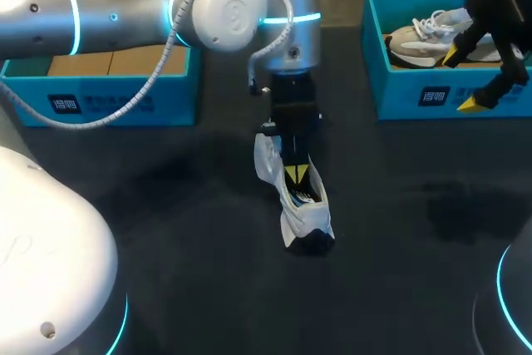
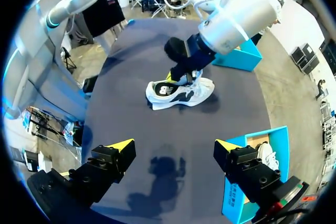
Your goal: Take the shoe out of the shoebox, open the shoe tongue, remove and reinsert the insole, then place the shoe into the shoebox
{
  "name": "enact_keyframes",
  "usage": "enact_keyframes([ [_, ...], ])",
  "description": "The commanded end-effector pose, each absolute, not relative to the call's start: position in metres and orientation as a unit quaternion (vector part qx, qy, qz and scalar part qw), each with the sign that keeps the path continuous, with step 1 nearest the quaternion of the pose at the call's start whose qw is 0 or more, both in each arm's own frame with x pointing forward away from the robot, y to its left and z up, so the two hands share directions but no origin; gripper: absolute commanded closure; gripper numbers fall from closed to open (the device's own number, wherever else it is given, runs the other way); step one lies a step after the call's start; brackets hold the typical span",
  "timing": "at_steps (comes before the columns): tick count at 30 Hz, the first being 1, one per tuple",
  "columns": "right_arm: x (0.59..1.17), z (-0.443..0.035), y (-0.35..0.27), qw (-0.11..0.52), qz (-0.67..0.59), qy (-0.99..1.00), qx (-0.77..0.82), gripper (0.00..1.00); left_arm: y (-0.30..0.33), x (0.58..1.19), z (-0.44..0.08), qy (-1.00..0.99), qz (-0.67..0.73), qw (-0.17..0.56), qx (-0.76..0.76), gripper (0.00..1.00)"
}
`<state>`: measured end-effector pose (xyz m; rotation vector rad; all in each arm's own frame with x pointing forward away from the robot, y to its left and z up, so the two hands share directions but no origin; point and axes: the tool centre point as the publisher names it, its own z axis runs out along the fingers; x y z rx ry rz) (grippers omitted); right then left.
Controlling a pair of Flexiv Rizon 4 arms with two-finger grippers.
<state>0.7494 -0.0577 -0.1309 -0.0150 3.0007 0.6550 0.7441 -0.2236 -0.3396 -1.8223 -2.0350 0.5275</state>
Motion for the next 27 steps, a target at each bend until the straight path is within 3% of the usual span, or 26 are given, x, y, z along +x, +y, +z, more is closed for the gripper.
enact_keyframes([
  [1,0.751,-0.131,-0.057,0.034,0.212,0.977,-0.005,0.00,-0.230,0.743,-0.355,-0.722,0.186,0.180,-0.642,1.00],
  [18,0.751,-0.131,-0.057,0.034,0.212,0.977,-0.005,0.00,-0.234,0.722,-0.392,-0.726,0.167,0.181,-0.642,1.00],
  [27,0.751,-0.131,-0.057,0.034,0.212,0.977,-0.005,0.00,-0.237,0.718,-0.381,-0.729,0.163,0.154,-0.647,1.00],
])
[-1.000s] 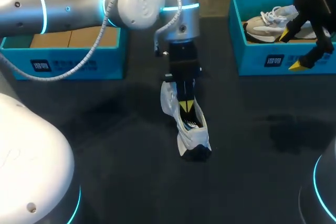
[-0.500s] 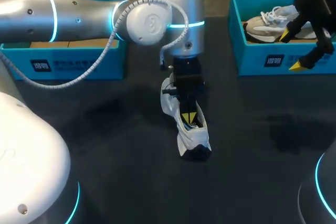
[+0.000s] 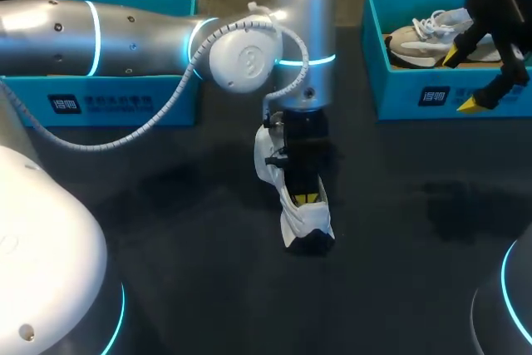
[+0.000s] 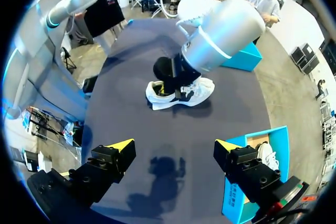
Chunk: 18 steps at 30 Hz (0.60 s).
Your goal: Take the shoe out of the shoebox, open the shoe tongue, remove and reinsert the insole, then place the shoe into the shoebox
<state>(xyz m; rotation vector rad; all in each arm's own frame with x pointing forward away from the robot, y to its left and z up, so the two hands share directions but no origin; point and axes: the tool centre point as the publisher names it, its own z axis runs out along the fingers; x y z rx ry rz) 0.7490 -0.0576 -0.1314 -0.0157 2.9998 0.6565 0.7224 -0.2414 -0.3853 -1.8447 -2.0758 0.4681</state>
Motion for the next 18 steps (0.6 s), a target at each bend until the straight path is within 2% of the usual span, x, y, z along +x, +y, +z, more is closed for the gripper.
enact_keyframes([
  [1,0.751,-0.131,-0.057,0.034,0.212,0.977,-0.005,0.00,-0.236,0.719,-0.385,-0.731,0.164,0.155,-0.644,1.00],
  [18,0.751,-0.131,-0.057,0.034,0.212,0.977,-0.005,0.00,-0.236,0.718,-0.394,-0.732,0.159,0.163,-0.642,1.00],
])
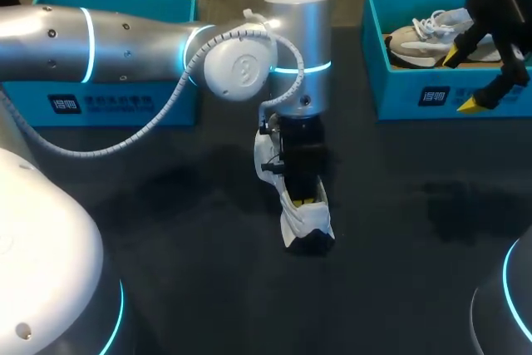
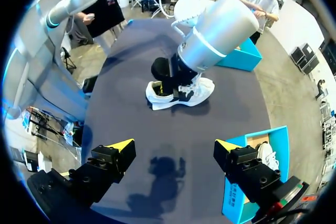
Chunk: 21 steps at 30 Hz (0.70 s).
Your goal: Take the shoe out of the shoebox, open the shoe tongue, remove and reinsert the insole, then place the shoe into the shoebox
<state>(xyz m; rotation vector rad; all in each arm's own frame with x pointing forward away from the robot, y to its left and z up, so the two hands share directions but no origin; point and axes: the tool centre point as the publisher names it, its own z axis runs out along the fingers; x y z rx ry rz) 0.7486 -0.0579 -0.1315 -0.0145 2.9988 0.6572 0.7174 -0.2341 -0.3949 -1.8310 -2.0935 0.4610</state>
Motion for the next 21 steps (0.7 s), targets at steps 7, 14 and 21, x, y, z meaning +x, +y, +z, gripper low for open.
enact_keyframes([
  [7,0.751,-0.131,-0.057,0.034,0.212,0.977,-0.005,0.00,-0.236,0.717,-0.403,-0.727,0.161,0.180,-0.643,1.00],
  [14,0.751,-0.131,-0.057,0.034,0.212,0.977,-0.005,0.00,-0.235,0.710,-0.411,-0.726,0.158,0.182,-0.644,1.00],
  [21,0.751,-0.131,-0.057,0.034,0.212,0.977,-0.005,0.00,-0.233,0.709,-0.402,-0.730,0.165,0.169,-0.641,1.00],
])
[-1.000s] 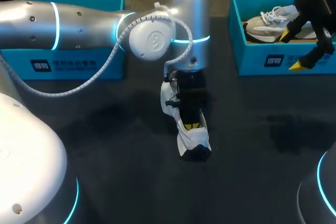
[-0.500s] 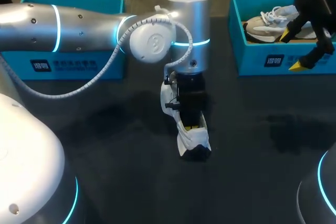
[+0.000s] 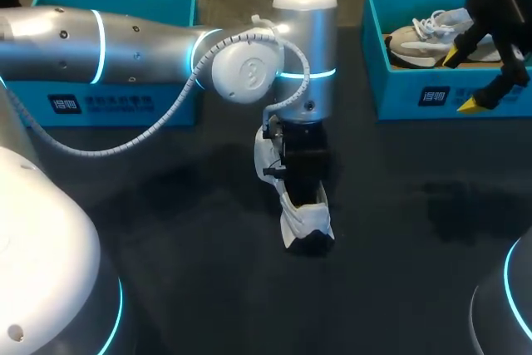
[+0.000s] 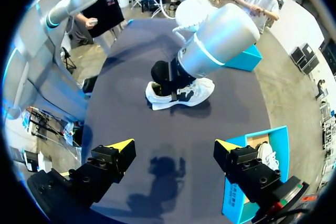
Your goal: Take the shoe out of the shoebox, open the shoe tongue, remove and reinsert the insole, then place the shoe into the shoebox
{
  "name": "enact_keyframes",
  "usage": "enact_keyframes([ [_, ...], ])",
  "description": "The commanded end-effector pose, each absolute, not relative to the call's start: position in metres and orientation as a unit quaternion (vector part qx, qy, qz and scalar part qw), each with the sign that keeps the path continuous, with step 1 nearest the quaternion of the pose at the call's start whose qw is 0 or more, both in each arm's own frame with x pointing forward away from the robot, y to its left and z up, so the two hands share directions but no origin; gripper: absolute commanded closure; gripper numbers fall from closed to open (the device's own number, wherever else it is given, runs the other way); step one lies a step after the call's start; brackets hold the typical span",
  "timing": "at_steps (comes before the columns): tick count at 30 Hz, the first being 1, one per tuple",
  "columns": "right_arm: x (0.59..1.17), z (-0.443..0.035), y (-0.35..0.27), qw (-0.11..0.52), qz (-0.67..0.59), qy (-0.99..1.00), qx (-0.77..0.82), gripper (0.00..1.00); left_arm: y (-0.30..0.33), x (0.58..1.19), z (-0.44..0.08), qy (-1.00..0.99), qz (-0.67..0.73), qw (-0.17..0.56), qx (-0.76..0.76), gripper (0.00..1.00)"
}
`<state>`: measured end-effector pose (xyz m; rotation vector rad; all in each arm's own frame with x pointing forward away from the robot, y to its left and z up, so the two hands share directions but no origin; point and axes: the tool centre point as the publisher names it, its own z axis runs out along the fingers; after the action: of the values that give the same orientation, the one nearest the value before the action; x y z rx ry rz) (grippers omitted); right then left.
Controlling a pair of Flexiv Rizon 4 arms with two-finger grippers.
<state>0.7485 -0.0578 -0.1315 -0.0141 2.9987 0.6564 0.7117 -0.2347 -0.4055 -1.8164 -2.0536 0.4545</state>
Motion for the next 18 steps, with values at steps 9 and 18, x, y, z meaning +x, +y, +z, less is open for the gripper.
enact_keyframes([
  [9,0.751,-0.131,-0.057,0.034,0.212,0.977,-0.005,0.00,-0.238,0.716,-0.404,-0.736,0.165,0.157,-0.637,1.00],
  [18,0.751,-0.131,-0.057,0.034,0.212,0.977,-0.005,0.00,-0.239,0.719,-0.393,-0.741,0.125,0.143,-0.645,1.00],
])
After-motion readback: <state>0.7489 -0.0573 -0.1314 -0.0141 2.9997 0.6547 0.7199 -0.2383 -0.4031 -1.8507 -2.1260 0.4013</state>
